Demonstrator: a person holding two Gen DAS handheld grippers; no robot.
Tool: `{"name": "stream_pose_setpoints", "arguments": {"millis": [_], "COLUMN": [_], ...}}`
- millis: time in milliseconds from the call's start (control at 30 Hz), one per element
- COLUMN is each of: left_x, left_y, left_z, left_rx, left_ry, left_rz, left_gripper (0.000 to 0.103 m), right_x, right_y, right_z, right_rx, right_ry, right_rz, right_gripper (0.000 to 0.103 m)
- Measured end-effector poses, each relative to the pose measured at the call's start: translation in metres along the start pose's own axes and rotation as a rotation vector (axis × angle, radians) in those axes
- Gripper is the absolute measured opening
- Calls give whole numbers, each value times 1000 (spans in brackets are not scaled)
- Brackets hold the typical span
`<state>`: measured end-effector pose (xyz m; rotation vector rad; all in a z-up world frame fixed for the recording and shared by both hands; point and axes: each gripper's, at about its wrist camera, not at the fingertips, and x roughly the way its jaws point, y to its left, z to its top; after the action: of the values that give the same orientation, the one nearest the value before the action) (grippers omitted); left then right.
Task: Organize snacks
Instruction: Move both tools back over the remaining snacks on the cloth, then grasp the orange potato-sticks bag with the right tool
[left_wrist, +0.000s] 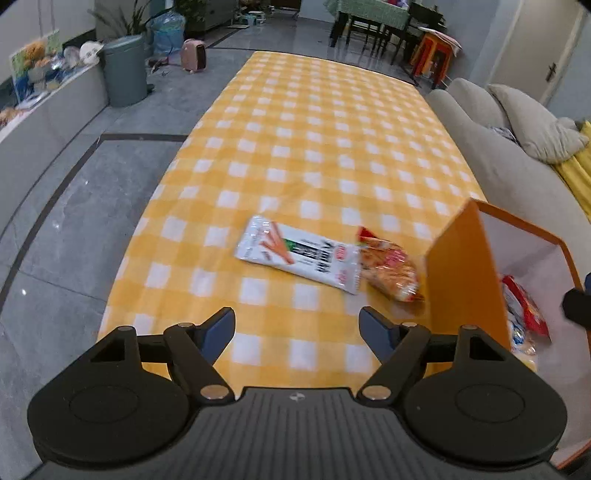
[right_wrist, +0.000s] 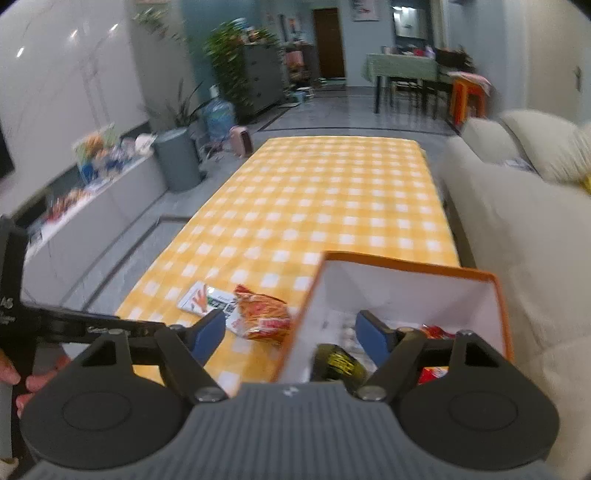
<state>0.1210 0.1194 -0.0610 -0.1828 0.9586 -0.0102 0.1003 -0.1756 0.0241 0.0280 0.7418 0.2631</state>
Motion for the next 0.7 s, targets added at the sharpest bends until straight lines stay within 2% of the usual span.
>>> {"name": "stream_pose_setpoints", "arguments": {"millis": [100,167,233,367,467,567,700], "left_x": [7,11,16,22,29,34,29], "left_y": [21,33,43,57,69,79,82], "left_z": [8,12,16,17,17,16,17], "left_rx": [-30,-59,-78,-93,-144,-200,-214], "left_ry": [10,29,61,103,147,194,186], "left_rz": [-10,30,53,67,67,26,21], "left_gripper": [90,90,90,90,90,90,90], "right_x": [26,47,72,123,159,191,225], "right_y": [33,52,70,91,107,118,118], "right_z": [3,5,9,20,23,17,11], "right_rx": [-97,-166,-240,-306,-404,-508,-563], "right_ry": [17,39,100,236,302,365,441], "right_rz": [-21,-58,-140,-150,-210,-274,-347], "right_gripper": [74,72,61,61,65,73,80]}}
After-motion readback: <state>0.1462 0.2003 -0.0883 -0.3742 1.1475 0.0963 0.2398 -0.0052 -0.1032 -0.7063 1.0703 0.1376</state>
